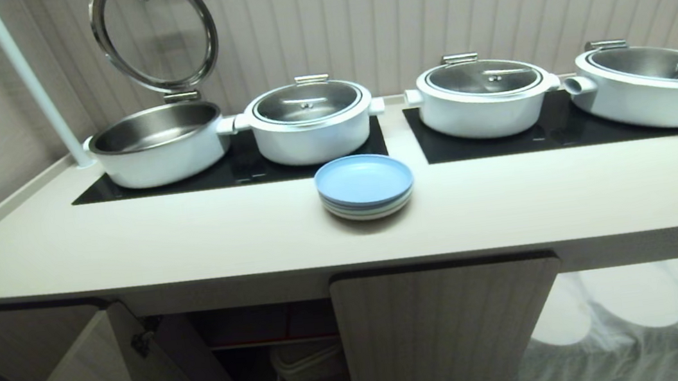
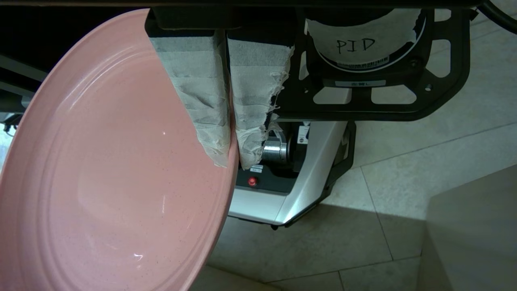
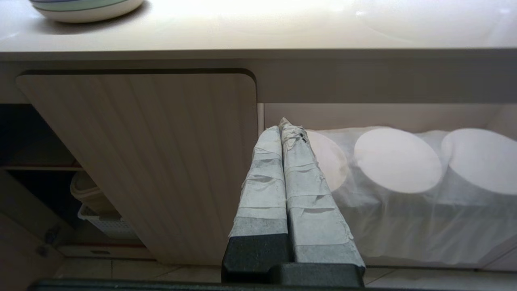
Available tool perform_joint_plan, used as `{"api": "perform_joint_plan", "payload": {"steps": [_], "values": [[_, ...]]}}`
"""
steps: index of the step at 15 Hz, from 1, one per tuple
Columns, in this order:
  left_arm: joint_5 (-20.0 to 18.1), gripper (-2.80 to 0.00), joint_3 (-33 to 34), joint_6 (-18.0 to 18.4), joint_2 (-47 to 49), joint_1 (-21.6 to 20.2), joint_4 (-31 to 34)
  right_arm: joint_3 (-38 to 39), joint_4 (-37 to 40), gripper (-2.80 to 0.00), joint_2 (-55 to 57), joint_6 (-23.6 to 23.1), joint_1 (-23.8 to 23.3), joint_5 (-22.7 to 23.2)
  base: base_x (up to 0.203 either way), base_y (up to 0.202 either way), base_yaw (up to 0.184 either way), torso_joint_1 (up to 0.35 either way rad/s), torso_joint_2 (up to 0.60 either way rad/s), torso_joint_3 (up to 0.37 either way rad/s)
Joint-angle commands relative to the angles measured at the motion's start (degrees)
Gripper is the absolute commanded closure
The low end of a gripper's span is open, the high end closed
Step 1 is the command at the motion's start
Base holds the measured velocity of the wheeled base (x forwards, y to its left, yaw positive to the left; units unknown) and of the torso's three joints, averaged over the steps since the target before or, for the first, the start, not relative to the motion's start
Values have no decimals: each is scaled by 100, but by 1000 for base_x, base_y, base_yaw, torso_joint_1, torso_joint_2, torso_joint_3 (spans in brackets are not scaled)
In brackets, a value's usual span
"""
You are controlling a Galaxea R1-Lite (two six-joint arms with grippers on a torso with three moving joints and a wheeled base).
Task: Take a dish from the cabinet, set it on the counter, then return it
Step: Put it back into the cabinet
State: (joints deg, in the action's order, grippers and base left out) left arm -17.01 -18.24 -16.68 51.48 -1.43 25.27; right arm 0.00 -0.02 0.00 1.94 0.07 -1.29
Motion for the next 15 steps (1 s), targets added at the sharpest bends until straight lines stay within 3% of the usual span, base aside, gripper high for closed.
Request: {"api": "perform_joint_plan", "payload": {"steps": [1, 8, 15], "values": [[-13, 0, 13, -15, 11, -16, 13, -2, -14, 0, 0, 216, 1, -141, 0, 0, 0, -159, 335, 172], [-40, 0, 66, -3, 81, -16, -13, 0, -33, 0, 0, 324, 1, -223, 0, 0, 0, -169, 359, 187], [-51, 0, 110, 7, 167, -7, -22, 0, -33, 0, 0, 324, 1, -231, 0, 0, 0, -240, 534, 286]]}}
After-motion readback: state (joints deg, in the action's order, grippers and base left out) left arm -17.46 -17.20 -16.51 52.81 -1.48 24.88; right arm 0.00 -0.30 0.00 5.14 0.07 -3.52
